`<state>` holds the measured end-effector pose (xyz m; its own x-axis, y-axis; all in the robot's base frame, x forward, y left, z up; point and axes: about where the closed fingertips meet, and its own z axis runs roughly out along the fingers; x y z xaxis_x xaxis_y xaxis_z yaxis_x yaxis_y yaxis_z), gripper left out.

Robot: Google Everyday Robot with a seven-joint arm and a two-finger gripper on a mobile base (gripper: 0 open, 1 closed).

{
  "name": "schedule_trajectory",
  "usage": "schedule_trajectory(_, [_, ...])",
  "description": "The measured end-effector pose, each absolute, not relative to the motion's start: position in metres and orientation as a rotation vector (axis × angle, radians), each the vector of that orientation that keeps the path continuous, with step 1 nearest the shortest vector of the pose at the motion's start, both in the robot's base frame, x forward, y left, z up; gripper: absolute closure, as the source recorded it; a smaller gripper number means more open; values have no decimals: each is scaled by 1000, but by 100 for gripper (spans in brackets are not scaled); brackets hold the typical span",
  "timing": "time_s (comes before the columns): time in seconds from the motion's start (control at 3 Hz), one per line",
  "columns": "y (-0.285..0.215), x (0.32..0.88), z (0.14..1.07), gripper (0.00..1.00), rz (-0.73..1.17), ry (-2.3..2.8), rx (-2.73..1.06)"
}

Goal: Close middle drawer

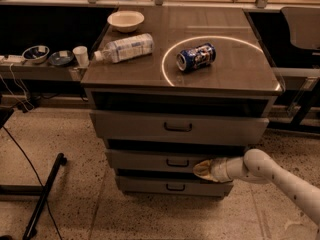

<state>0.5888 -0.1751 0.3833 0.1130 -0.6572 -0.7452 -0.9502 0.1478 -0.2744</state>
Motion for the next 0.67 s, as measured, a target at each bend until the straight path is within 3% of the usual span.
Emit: schedule_trajectory(0.67, [-210, 513, 455, 100, 507, 1371, -1659])
